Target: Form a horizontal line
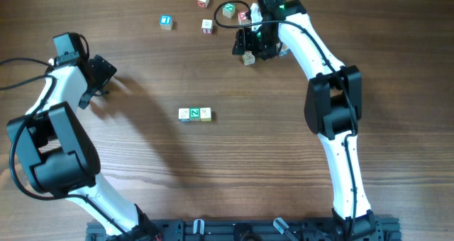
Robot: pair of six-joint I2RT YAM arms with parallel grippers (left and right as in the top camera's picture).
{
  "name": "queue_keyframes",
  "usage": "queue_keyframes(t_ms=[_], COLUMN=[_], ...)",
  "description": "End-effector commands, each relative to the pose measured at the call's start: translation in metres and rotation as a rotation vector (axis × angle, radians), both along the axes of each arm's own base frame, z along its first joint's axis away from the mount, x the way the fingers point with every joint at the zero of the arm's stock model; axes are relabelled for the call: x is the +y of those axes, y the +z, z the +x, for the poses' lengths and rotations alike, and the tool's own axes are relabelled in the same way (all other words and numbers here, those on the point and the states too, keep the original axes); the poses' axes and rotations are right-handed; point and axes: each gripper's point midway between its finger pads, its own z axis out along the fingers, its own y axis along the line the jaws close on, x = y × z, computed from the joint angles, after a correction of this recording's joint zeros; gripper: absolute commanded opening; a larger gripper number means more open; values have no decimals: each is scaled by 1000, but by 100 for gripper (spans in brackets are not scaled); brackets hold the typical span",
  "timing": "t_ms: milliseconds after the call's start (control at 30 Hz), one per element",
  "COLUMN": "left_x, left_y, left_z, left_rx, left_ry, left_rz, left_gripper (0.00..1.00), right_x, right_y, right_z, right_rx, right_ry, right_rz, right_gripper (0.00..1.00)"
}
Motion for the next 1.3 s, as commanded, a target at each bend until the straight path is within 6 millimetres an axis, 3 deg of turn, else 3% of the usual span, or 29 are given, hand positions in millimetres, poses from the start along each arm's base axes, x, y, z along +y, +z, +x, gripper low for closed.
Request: queue_keyframes(t_ms=[0,67,133,300,400,533,633,667,733,800,967,1067,1267], left_x=[3,3,3,3,3,3,3,3,3,3,3,3,3], left_y=[0,0,0,0,0,0,0,0,0,0,0,0,0], left_z=[0,0,0,0,0,0,0,0,0,0,0,0,0], left_rx=[4,4,4,4,4,4,4,4,4,4,4,4,4], left_ry=[2,2,2,2,2,2,2,2,2,2,2,2,2], left_rz=[6,6,6,6,6,6,6,6,6,6,6,6,6], left_gripper=[100,100,100,100,100,100,100,100,100,100,100,100,100], right_x=[-33,-46,-38,-5,-7,1,11,11,-1,-17,-45,-45,21], right_y=[-14,-13,-10,-5,-9,-8,-5,-4,-6,-10,-9,-12,0], right_z=[23,36,40,23,9,7,14,19,28,34,50,55,48], right_rx=[-100,-159,-175,-98,-10,1,-44,-65,-106,-141,-216,-217,-198], right_ry=[-62,-96,-92,-22,-68,-89,-76,-80,-116,-149,-214,-249,-118], right_rz=[-207,-285,-240,-51,-47,-34,-16,-20,-92,-183,-315,-294,-21], right_gripper=[78,87,90,92,92,90,66,52,29,21,21,22,41])
